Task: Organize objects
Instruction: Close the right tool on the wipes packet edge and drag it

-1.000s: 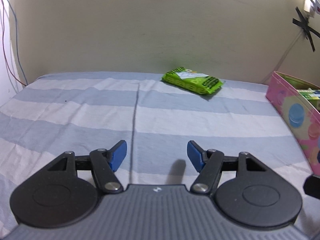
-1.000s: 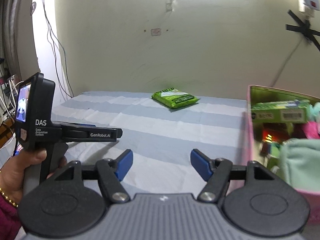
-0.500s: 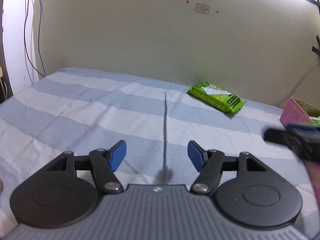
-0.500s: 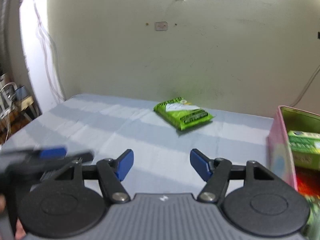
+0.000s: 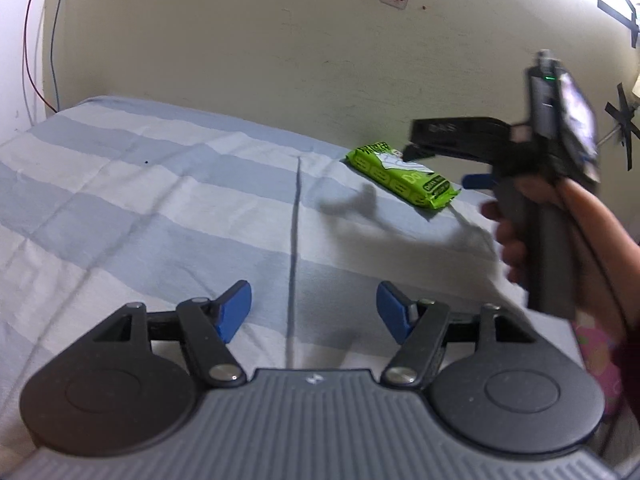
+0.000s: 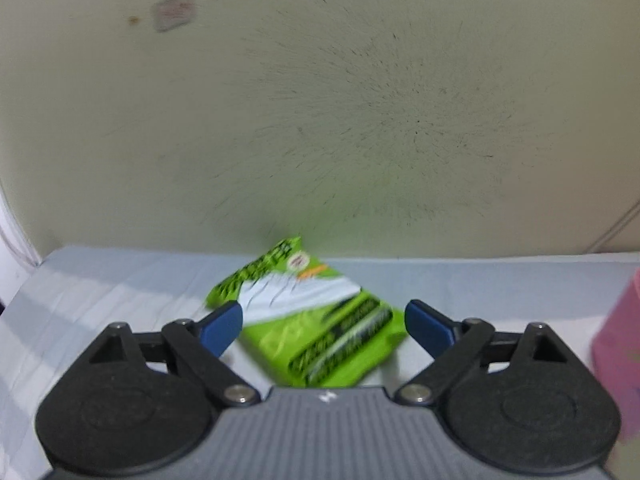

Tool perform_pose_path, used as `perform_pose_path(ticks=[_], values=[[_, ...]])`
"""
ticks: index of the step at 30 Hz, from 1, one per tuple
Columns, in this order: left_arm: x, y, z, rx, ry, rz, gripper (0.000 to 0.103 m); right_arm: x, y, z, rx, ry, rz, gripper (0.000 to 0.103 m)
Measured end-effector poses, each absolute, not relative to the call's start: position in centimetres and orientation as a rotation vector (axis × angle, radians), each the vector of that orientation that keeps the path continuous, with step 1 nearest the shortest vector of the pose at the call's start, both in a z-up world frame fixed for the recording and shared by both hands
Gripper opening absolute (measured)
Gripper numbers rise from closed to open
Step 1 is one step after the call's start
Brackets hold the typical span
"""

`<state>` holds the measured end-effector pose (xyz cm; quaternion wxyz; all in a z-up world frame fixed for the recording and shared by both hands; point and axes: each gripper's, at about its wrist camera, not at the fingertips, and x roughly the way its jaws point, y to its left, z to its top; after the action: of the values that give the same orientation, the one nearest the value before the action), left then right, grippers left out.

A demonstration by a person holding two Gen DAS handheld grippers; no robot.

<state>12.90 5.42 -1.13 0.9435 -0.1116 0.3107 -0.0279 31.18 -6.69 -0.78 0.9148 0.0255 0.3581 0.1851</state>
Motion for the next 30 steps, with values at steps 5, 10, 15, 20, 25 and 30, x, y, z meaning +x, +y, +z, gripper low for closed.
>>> perform_pose_path(ticks=[5, 10, 15, 20, 25, 30], values=[[12.7, 5.1, -0.9, -0.242, 0.63, -0.088, 0.075, 32.6, -4.9, -2.6, -0.006, 0.787, 0.454, 0.103], [12.4, 5.3, -0.8, -0.261, 0.631, -0.098, 0.075, 29.8, -1.6, -3.6, -0.248, 0.714, 0.479, 0.096], [12.4, 5.5, -0.8, -0.266, 0.634, -0.099, 0.075, 28.1, -0.9, -3.1, -0.299, 0.692, 0.523, 0.058], [12.5, 5.6, -0.8, -0.267, 0.636, -0.091, 0.075, 26.4, -1.0, -3.0, -0.351, 0.678, 0.528, 0.039], [12.6, 6.0, -0.8, -0.274, 0.639, -0.077, 0.075, 25.9, -0.7, -3.0, -0.403, 0.663, 0.526, 0.018], [12.9, 6.3, -0.9, -0.278, 0.643, -0.061, 0.075, 24.6, 0.0, -3.3, -0.485, 0.627, 0.5, 0.011]])
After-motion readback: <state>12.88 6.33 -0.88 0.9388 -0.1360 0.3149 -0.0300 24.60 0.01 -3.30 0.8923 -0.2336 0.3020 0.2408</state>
